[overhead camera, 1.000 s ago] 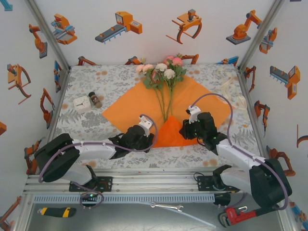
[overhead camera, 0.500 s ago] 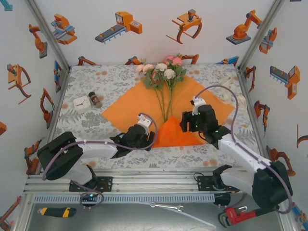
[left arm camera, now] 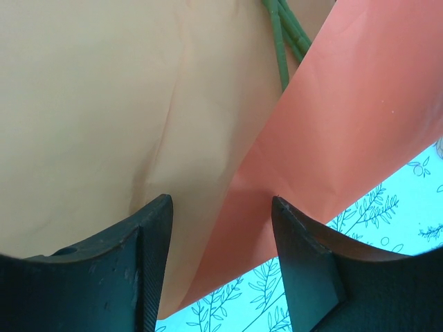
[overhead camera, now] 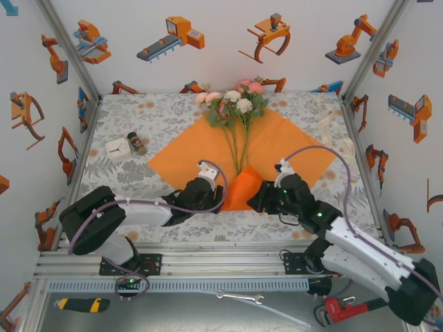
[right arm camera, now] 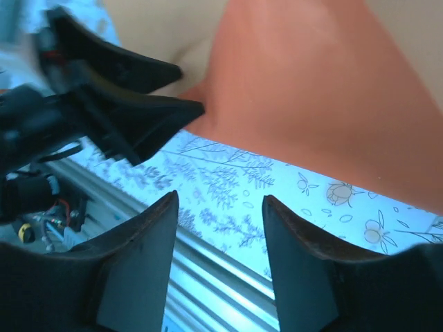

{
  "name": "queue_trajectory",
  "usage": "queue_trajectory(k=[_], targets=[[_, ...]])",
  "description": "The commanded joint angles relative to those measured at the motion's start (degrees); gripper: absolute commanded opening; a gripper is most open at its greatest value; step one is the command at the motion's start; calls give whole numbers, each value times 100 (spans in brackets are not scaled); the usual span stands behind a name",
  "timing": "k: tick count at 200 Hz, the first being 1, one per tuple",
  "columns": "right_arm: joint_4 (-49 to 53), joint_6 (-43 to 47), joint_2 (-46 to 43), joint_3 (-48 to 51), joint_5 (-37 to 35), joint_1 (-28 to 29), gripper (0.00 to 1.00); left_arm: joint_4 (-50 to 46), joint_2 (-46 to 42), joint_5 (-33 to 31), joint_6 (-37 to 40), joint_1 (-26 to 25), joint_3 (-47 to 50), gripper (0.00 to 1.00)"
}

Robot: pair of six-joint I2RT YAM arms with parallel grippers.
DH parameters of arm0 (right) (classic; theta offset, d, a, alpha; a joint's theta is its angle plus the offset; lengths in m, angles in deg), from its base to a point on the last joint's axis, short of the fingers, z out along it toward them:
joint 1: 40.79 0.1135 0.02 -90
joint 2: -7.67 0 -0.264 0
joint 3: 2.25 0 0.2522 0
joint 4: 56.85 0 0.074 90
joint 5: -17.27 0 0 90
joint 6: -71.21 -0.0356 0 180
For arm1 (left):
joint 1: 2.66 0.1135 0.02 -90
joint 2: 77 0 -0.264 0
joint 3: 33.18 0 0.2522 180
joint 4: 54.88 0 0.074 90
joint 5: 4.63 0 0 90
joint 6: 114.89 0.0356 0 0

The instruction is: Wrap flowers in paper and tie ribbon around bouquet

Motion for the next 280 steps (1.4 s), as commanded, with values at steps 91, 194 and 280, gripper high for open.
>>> queue_trajectory(k=[91, 194, 280], targets=[[-1973, 79, 2980, -63, -2247, 26, 39, -1573, -1376, -338, 180, -316, -186, 64], [-1319, 290, 2745, -449, -1705, -317, 47, -1208, 293, -1303, 206, -746, -1044, 59], [-238, -1108, 1199, -264, 575, -128, 58, -1448, 633, -1125, -683, -327, -1097, 17]])
